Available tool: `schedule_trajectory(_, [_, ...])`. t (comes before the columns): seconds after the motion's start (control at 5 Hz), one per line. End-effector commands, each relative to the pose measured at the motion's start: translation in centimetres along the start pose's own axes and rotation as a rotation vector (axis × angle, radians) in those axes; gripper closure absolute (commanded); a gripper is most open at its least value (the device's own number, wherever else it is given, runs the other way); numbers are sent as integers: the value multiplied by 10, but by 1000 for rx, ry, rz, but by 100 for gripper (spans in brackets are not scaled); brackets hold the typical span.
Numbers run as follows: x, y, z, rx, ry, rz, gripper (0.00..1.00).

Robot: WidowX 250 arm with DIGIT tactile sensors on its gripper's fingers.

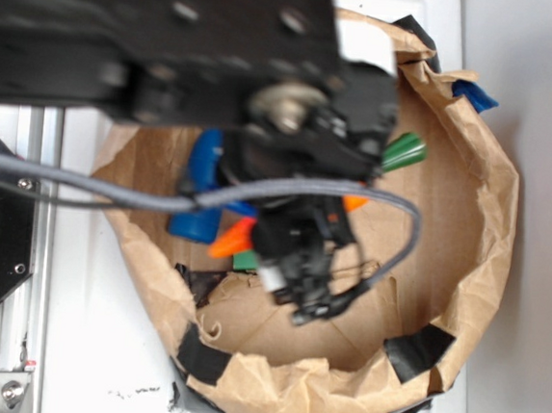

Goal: Grab the carrot.

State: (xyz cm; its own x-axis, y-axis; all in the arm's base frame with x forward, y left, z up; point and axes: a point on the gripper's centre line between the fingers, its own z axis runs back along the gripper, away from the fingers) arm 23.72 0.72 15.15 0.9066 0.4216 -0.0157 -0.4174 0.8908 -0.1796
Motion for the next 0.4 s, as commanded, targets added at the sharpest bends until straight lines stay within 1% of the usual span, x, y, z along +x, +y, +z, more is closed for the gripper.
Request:
schedule_trajectory(0.0, [21, 23, 53, -66, -80, -48, 100])
schedule_trajectory(0.2, [24, 23, 48, -35, -84, -31, 100])
